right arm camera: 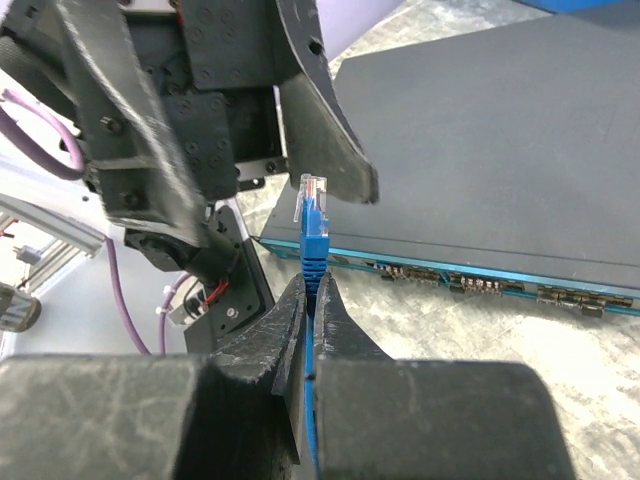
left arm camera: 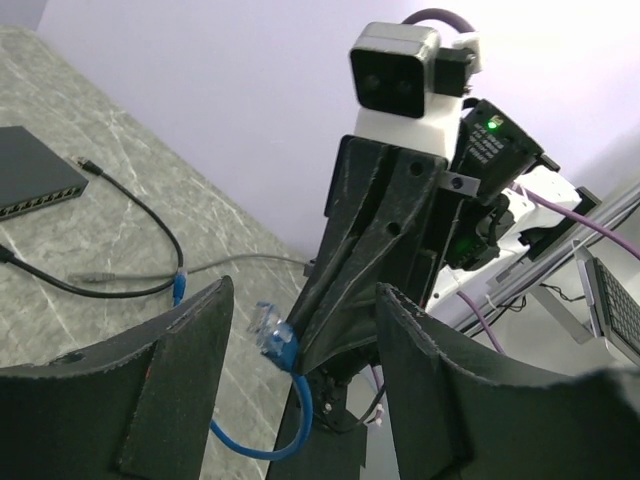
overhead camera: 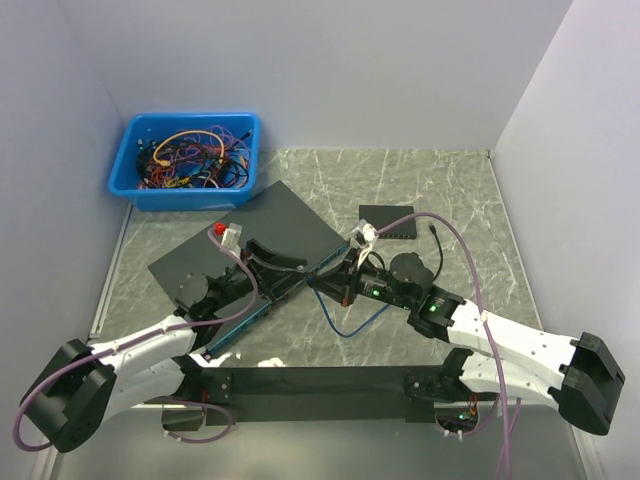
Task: Insert the plug into the switch port
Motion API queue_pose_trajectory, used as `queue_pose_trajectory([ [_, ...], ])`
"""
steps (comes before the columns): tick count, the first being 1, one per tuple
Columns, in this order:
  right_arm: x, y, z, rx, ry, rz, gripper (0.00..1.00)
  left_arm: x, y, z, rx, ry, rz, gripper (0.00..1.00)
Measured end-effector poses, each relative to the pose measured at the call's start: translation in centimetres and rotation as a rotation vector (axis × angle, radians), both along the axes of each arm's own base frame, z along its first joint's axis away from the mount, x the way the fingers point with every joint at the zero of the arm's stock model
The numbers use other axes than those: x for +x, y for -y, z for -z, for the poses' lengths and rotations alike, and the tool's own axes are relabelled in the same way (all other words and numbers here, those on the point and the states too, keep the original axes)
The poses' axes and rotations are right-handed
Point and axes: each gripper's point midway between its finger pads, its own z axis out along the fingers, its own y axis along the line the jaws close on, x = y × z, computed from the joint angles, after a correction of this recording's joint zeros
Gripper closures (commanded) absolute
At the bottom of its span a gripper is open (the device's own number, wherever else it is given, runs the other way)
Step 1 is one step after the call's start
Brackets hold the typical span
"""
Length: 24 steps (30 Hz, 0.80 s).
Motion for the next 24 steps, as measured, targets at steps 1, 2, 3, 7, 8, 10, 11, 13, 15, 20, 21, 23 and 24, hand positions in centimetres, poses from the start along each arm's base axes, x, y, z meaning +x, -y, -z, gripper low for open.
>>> queue_pose_trajectory([
  [1,0.0,0.0,-0.1,0.002,0.001,0.0,1.0,0.0,0.0,0.2,0.005,-0.007,-0.002,0.37],
  [2,0.0,0.1,-0.2,0.006,0.004,0.0,1.0,0.1,0.0,0.2,0.007,-0.01,-0.006,0.38],
  [3,-0.1,0.1,-0.3,0.008,0.005,0.0,1.0,0.1,0.0,0.2,0.009,-0.012,-0.008,0.41],
  [7,-0.1,0.2,-0.6,0.016,0.01,0.0,1.0,0.1,0.1,0.0,0.012,-0.013,-0.013,0.57],
  [8,-0.1,0.2,-0.6,0.017,0.009,0.0,1.0,0.2,0.1,-0.1,0.011,-0.012,-0.014,0.61],
  [10,-0.2,0.1,-0.7,0.019,0.008,-0.003,1.0,0.2,0.2,-0.2,0.015,-0.013,-0.016,0.7],
  [11,-0.2,0.1,-0.8,0.021,0.01,-0.004,1.0,0.4,0.3,-0.2,0.016,-0.015,-0.02,0.73],
  [13,-0.3,0.1,-1.0,0.028,0.013,-0.011,1.0,0.5,0.4,-0.3,0.018,-0.022,-0.025,0.89],
  [15,-0.4,0.1,-1.0,0.03,0.012,-0.012,0.96,0.6,0.6,-0.5,0.021,-0.027,-0.025,1.0],
  [20,-0.1,0.7,-1.5,0.008,0.022,0.045,0.44,1.7,1.5,-1.0,0.055,-0.103,-0.069,1.0],
  [21,0.0,1.0,-1.8,-0.006,0.024,0.068,0.43,2.1,1.6,-1.2,0.063,-0.128,-0.088,1.0],
  [23,0.4,1.4,-2.9,-0.02,0.043,0.114,0.41,2.9,1.7,-1.6,0.08,-0.177,-0.127,1.0],
  [24,0.6,1.6,-3.4,-0.03,0.055,0.141,0.42,3.4,1.7,-1.9,0.089,-0.209,-0.152,1.0],
])
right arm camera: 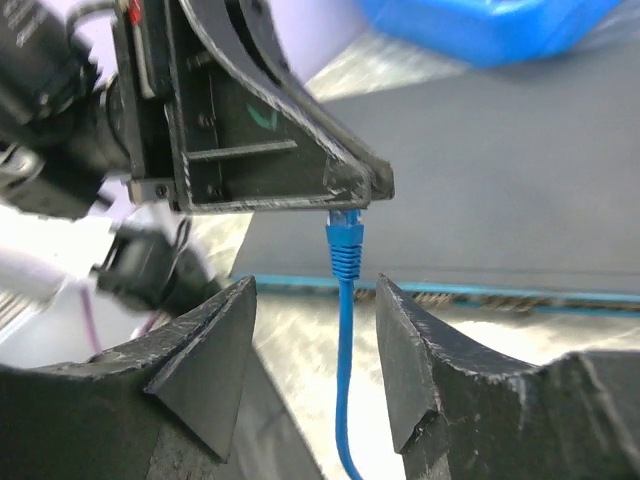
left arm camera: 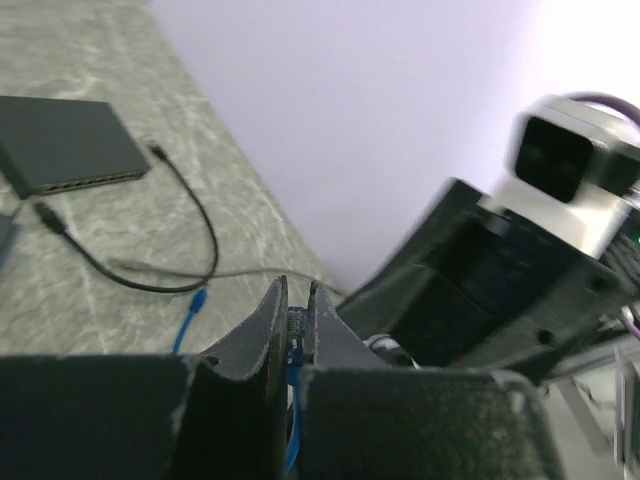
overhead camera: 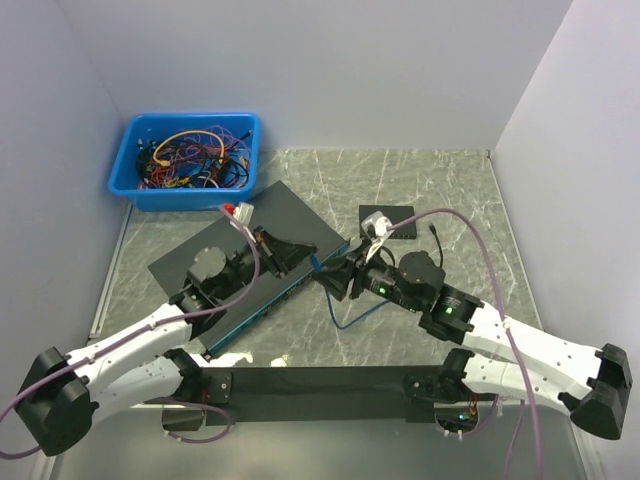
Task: Insert the plug into the switch port
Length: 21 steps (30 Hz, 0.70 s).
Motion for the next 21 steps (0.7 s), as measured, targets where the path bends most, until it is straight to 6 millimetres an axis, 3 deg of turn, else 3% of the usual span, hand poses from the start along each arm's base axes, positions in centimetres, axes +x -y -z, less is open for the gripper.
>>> queue_pose_trajectory([
  [4,0.6,0.5,-1.9,-0.034,0.049,0.087,0.46,1.1,0.0,0.0,0.029,-0.093,-0.063,1.0],
  [7,0.6,0.2,-1.8,-0.095,0.071,0.124,0.48,1.2,0.3,0.9,0.07,-0.157,-0.087,0.99],
  [15,1.9,-1.1,2.0,-0.307,0.077,0.212,0.56,1.4,0.9,3.3,0.142,-0.239,-0.114,0.99],
  [21,3.0,-0.6,3.1,-0.378,0.077,0.278,0.59,1.7,0.6,3.6,0.152,-0.247,-0.138,0.99],
])
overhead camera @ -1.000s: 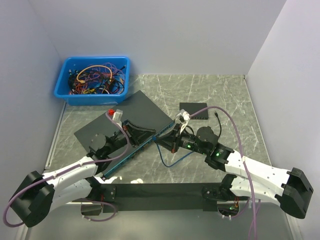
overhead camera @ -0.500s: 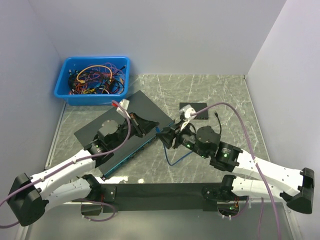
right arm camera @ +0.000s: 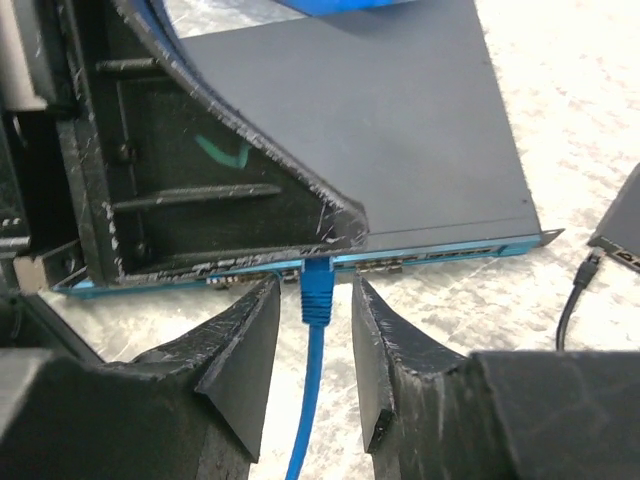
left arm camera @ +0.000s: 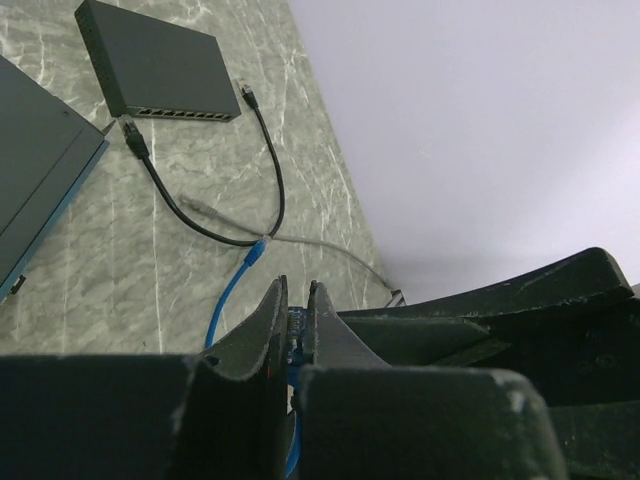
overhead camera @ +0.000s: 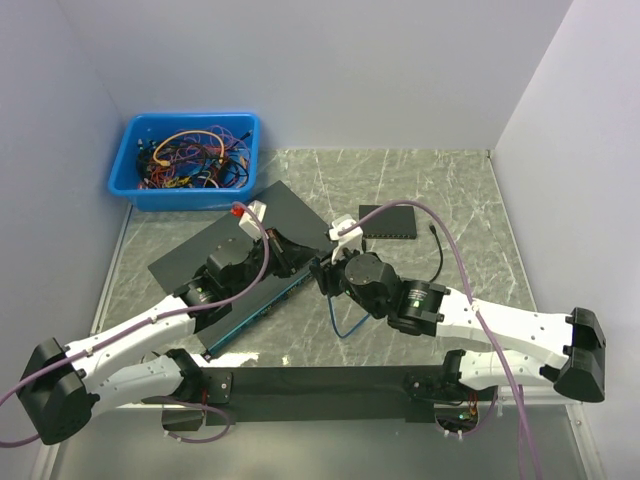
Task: Insert the plug into the switch port
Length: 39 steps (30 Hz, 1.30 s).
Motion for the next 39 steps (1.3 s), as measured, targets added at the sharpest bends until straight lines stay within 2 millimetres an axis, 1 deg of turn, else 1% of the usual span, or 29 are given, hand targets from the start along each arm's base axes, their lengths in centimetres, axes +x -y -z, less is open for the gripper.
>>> queue_pose_trajectory([
  [5,0.5,-0.1,-0.3,-0.005,0.008,0.026,0.64,0.1,-0.1,0.0,0.002,-0.001,-0.005,0.99],
  [12,0.8,-0.4,1.0,-0.04,-0.006,0.038,0.66,0.0,-0.1,-0.1,0.0,0.001,-0.006,0.99],
  [15,0.9,-0.5,1.1,-0.042,-0.012,0.04,0.72,0.0,-0.2,-0.3,-0.004,0.006,-0.01,0.99],
  [16,0.9,-0.6,1.0,-0.04,-0.012,0.041,0.77,0.0,-0.3,-0.4,-0.006,0.008,-0.012,0.99],
  [18,0.8,-0.6,1.0,-0.036,-0.013,0.042,0.82,0.0,-0.3,-0.5,-0.008,0.01,-0.012,0.99],
  [19,0.8,-0.6,1.0,-0.035,-0.014,0.043,0.86,0.0,-0.3,-0.5,-0.008,0.01,-0.013,0.99],
  [22,0.8,-0.6,0.9,-0.03,-0.017,0.045,0.92,0.0,-0.3,-0.4,-0.008,0.011,-0.013,1.0],
  [24,0.8,-0.7,0.9,-0.026,-0.019,0.045,0.94,0.0,-0.4,-0.5,-0.009,0.012,-0.014,1.0],
  [26,0.7,-0.7,0.9,-0.025,-0.019,0.044,0.92,-0.1,-0.4,-0.4,-0.01,0.012,-0.013,0.99],
  [27,0.7,-0.7,0.9,-0.024,-0.02,0.043,0.9,-0.1,-0.4,-0.5,-0.011,0.012,-0.013,1.0],
  [28,0.7,-0.8,0.9,-0.023,-0.021,0.042,0.8,-0.1,-0.5,-0.5,-0.011,0.013,-0.013,0.99],
  [30,0.6,-0.8,0.9,-0.021,-0.023,0.041,0.76,-0.2,-0.5,-0.5,-0.012,0.014,-0.013,1.0],
  [35,0.6,-0.8,0.9,-0.017,-0.026,0.039,0.75,-0.2,-0.6,-0.5,-0.013,0.015,-0.02,1.0],
  [39,0.6,-0.9,0.9,-0.011,-0.03,0.041,0.69,-0.2,-0.6,-0.5,-0.013,0.016,-0.02,1.0],
])
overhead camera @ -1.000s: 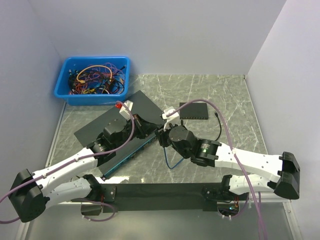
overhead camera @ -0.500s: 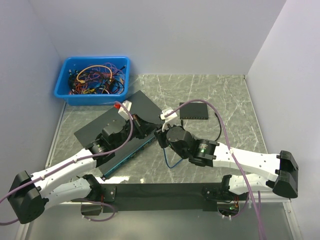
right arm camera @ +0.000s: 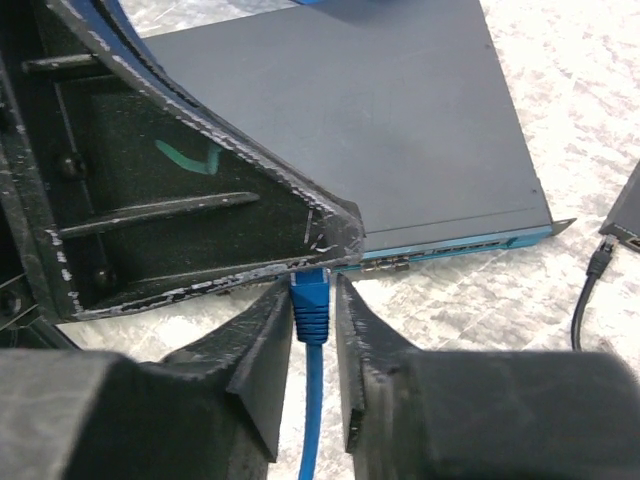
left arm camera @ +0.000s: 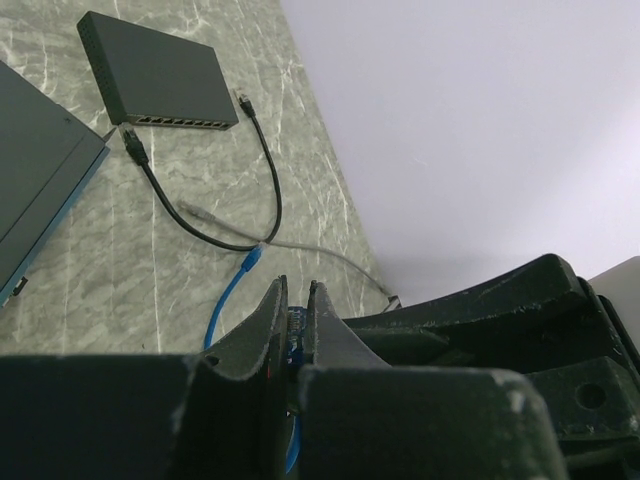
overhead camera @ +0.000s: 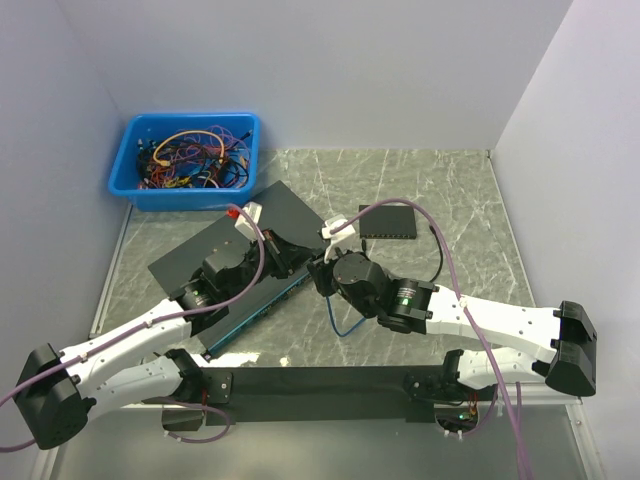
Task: Insert the plug into the switch port
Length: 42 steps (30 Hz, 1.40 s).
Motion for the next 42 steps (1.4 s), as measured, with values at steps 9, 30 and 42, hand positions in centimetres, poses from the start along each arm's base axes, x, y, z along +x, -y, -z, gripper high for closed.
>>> queue_pose_trajectory([
  [9,0.1,0.3,-0.2,0.014,-0.001,0.019,0.62,0.1,-0.2,0.1,0.001,0.0,-0.011,1.0],
  [30,-0.3,0.2,0.2,0.052,-0.012,0.013,1.0,0.1,-0.2,0.8,0.017,-0.018,-0.012,0.88],
  [42,2.9,5.2,6.8,0.003,-0.15,0.188,1.0,3.9,-4.2,2.4,0.098,-0.015,-0.18,0.2],
])
